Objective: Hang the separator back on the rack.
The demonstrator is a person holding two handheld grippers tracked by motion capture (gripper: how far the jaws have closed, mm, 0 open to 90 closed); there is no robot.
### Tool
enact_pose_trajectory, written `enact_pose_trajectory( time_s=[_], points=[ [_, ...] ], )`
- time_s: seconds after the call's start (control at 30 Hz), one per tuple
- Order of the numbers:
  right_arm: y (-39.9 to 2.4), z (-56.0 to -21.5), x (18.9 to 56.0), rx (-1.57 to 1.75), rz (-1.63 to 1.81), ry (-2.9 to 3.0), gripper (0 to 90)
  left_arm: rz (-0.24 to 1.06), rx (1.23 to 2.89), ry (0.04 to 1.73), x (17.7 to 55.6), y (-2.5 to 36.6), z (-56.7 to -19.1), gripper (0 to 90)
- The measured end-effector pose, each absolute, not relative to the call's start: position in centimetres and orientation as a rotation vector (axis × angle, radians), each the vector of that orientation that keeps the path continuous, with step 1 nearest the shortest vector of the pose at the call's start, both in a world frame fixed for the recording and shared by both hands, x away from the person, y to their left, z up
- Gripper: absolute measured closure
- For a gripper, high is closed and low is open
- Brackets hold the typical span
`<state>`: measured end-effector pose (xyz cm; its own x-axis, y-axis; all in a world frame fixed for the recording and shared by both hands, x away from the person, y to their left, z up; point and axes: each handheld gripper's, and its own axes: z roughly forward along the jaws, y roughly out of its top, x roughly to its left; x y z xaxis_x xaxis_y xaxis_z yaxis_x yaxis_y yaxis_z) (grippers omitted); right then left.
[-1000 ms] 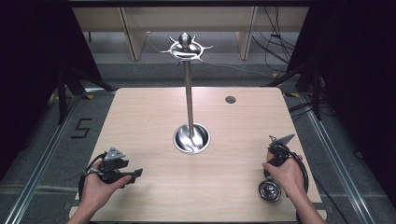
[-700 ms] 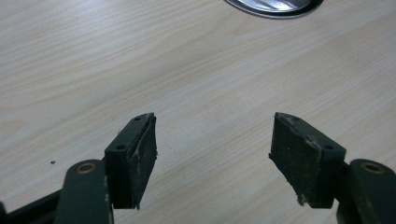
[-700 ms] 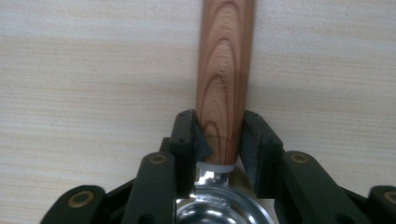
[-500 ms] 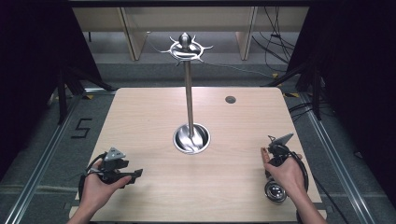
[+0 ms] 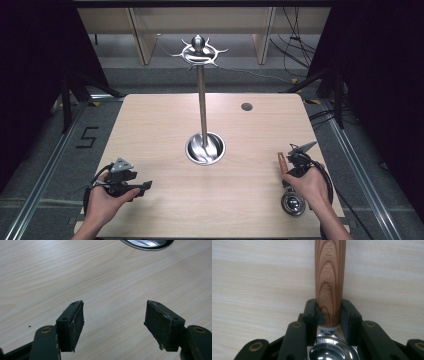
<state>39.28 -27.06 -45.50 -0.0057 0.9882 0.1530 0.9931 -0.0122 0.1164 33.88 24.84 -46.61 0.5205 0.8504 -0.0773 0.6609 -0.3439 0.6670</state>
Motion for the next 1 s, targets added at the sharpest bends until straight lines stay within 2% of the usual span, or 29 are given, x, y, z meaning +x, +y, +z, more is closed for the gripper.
enact_pose_trajectory(
  time_s=[0.2, 0.43, 1.0],
  points=[
    [-28.1, -45.1, 39.4, -2.072, -0.403, -2.393, 69.8, 0.381, 2.11, 1.226, 33.9, 24.8, -46.6, 31.0],
    [-27.7, -44.2, 39.1, -2.174, -0.389, -2.287, 69.9, 0.38, 2.109, 1.227, 33.9, 24.8, -46.6, 31.0],
    [-27.6, -41.8, 38.6, -2.091, -0.494, -2.391, 70.1, 0.38, 2.107, 1.229, 33.9, 24.8, -46.6, 31.0]
  ],
)
